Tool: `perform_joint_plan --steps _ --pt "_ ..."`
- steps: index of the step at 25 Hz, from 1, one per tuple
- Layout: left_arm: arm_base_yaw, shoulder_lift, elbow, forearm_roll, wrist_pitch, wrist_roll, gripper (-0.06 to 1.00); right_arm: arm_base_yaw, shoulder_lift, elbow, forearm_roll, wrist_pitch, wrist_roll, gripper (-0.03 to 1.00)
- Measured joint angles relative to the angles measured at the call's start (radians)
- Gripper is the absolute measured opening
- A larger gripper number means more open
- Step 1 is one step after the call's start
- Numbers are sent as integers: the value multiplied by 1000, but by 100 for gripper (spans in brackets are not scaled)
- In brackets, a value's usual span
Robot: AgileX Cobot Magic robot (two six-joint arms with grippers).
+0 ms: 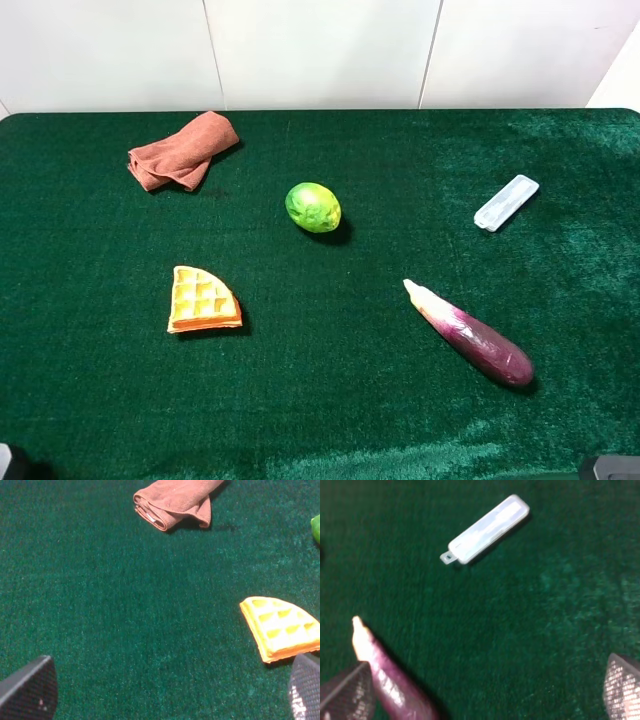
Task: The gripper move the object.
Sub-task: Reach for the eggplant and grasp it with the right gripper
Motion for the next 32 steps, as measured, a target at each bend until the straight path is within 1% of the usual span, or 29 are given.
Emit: perform_joint_plan --steps 4,14,20,23,26,32 --pt "0 0 0 0 0 0 93 78 127 -25 -33 26 -2 70" --pt "0 0 0 0 0 0 93 301 371 -26 -114 30 -8 70" --pt "0 0 0 0 0 0 93 406 474 -22 -121 19 -9 70" --pt "0 0 0 0 0 0 93 434 514 -3 -114 0 -9 70" --pt "0 0 0 0 0 0 93 437 551 22 -87 -35 -9 70" --pt "0 0 0 0 0 0 93 437 620 87 -51 -134 -36 70"
